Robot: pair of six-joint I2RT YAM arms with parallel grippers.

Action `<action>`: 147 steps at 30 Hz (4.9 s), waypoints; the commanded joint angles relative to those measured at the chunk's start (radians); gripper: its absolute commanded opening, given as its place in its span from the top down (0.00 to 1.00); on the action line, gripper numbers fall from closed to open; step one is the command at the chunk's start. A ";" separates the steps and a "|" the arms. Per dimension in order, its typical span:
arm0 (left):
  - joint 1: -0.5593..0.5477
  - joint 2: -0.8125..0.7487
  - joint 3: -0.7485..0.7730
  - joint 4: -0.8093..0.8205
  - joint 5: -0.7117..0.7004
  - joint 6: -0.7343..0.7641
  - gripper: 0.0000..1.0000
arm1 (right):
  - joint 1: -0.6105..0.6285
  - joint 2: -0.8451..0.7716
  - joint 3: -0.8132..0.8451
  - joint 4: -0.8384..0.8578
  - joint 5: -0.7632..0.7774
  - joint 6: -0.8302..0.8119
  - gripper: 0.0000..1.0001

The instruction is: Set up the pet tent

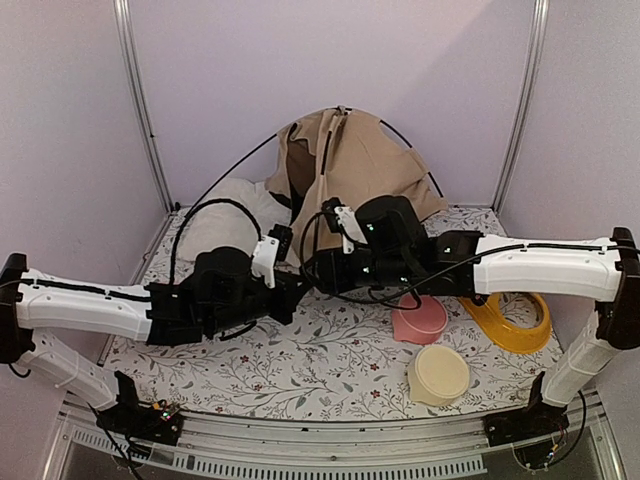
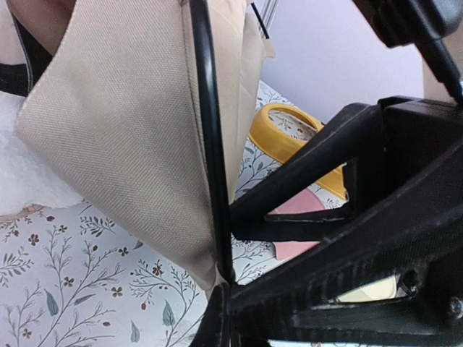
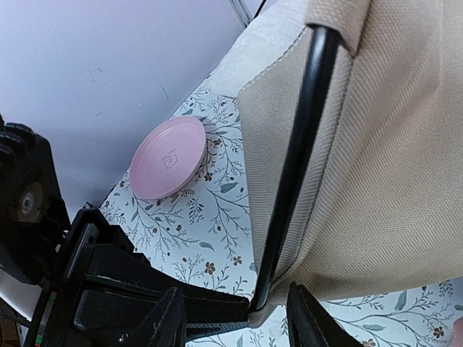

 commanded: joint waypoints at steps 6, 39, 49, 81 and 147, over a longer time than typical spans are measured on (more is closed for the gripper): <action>0.008 0.085 0.081 0.119 0.088 0.011 1.00 | -0.061 -0.047 0.005 -0.101 0.077 0.092 0.49; 0.338 -0.154 0.312 -0.368 0.037 0.158 0.50 | -0.494 -0.362 -0.243 -0.257 0.028 0.048 0.36; 0.550 -0.144 0.406 -0.421 0.180 0.236 0.46 | -0.504 -0.267 -0.169 -0.216 0.055 0.031 0.46; 0.619 -0.079 0.707 -0.562 0.413 0.355 0.41 | -0.501 -0.160 0.481 -0.421 -0.130 -0.660 1.00; 0.541 -0.482 0.430 -0.712 0.425 0.198 0.54 | -0.079 -0.166 -0.081 0.430 -0.255 0.342 0.23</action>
